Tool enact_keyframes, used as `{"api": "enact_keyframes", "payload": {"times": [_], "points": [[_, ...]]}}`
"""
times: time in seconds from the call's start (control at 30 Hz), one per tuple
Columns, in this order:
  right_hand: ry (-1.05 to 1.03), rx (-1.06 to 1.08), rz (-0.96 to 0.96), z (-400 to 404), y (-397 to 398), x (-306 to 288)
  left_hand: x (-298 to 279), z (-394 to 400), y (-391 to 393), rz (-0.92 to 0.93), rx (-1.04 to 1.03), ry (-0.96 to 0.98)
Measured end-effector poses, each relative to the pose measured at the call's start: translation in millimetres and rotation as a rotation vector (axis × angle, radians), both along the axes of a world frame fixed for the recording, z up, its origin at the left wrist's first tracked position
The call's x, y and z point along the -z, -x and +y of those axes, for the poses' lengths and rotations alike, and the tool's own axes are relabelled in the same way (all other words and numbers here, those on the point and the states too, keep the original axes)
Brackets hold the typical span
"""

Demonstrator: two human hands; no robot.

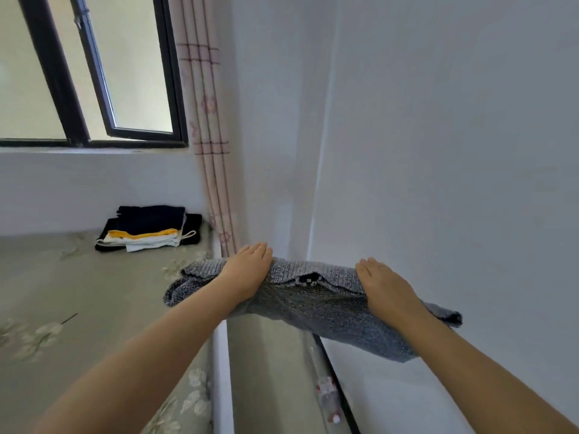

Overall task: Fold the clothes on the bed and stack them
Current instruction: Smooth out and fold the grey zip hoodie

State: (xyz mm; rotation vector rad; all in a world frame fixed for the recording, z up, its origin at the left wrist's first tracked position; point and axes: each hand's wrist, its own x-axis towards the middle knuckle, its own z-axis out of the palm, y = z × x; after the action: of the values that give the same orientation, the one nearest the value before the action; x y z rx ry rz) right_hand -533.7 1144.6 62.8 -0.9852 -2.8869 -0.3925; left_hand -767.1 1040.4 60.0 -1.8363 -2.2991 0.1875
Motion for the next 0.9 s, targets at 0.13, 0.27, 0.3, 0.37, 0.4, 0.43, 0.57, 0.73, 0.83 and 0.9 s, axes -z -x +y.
{"api": "enact_keyframes", "payload": {"times": [0.13, 0.27, 0.3, 0.37, 0.4, 0.43, 0.57, 0.73, 0.83, 0.9], "points": [[0.009, -0.068, -0.017, 71.2, 44.9, 17.0, 11.9, 49.7, 34.4, 0.016, -0.069, 0.014], [0.021, -0.197, -0.007, 139.3, 111.0, 36.7, 31.0, 91.5, 84.1, 0.012, -0.175, 0.054], [0.026, -0.233, -0.01, 155.1, 127.9, 41.6, 35.0, 101.4, 96.1, 0.006, -0.203, 0.074], [0.042, -0.315, -0.001, 188.2, 164.6, 51.2, 41.2, 119.5, 120.8, 0.002, -0.271, 0.117], [0.054, -0.361, 0.015, 204.0, 185.2, 54.8, 43.4, 127.6, 135.0, 0.008, -0.306, 0.136], [0.063, -0.408, 0.028, 218.9, 207.3, 58.2, 45.7, 135.1, 150.0, 0.012, -0.342, 0.152], [0.107, -0.578, 0.059, 259.4, 305.6, 63.0, 50.5, 151.3, 216.0, 0.0, -0.496, 0.204], [0.138, -0.728, 0.068, 287.0, 443.6, 74.2, 61.2, 159.0, 324.5, 0.0, -0.643, 0.228], [0.174, -0.759, 0.087, 298.7, 528.4, 77.3, 65.6, 167.4, 402.6, -0.004, -0.674, 0.232], [0.196, -0.748, 0.073, 306.2, 586.0, 78.1, 67.1, 174.1, 458.3, -0.006, -0.682, 0.223]]}}
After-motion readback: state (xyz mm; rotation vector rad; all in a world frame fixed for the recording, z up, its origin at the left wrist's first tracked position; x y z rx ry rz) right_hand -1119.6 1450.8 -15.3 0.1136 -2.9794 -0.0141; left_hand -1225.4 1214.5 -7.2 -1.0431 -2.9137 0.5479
